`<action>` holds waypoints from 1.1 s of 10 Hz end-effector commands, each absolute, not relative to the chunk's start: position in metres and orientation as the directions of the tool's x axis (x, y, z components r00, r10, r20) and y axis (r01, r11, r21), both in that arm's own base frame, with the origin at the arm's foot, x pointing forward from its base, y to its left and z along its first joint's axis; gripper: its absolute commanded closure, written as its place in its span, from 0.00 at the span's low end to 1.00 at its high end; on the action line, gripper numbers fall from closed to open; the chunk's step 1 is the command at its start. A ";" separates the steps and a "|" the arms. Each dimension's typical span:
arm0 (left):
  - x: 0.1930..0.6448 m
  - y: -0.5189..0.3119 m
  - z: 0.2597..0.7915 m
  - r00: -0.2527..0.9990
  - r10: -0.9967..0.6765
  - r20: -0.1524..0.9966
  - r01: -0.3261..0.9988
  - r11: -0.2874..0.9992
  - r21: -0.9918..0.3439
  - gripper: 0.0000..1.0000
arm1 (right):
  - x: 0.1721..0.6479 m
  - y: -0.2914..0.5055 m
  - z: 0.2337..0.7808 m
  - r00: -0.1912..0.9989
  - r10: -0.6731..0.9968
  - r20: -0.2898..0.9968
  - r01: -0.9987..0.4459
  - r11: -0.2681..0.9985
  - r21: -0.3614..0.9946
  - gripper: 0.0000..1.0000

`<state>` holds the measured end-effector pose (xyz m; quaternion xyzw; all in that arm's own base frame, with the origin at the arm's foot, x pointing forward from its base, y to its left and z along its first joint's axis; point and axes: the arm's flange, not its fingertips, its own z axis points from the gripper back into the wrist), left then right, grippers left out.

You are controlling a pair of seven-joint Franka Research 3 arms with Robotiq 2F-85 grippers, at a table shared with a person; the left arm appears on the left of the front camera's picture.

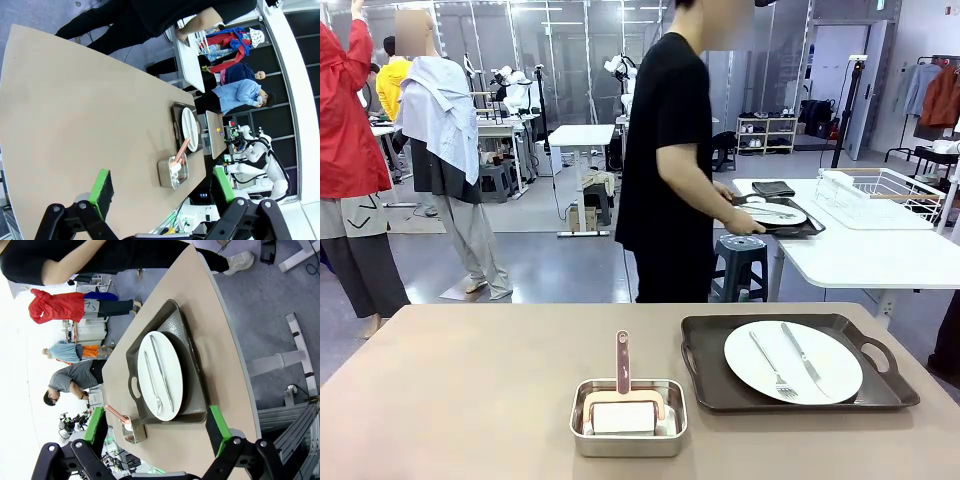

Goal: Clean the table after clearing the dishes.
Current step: When the left (or right) Handle tray is removed, use the left hand (or right hand) to clean the left (or right) side of the table with the Lint Roller.

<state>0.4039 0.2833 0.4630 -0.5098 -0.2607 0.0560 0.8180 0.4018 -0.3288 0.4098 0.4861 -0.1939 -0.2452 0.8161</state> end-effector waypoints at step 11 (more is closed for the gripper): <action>0.459 -0.028 0.614 0.469 -0.622 0.627 0.882 0.374 -0.289 0.00 | 0.401 -0.329 0.413 0.803 -0.590 0.083 0.208 0.407 0.890 0.00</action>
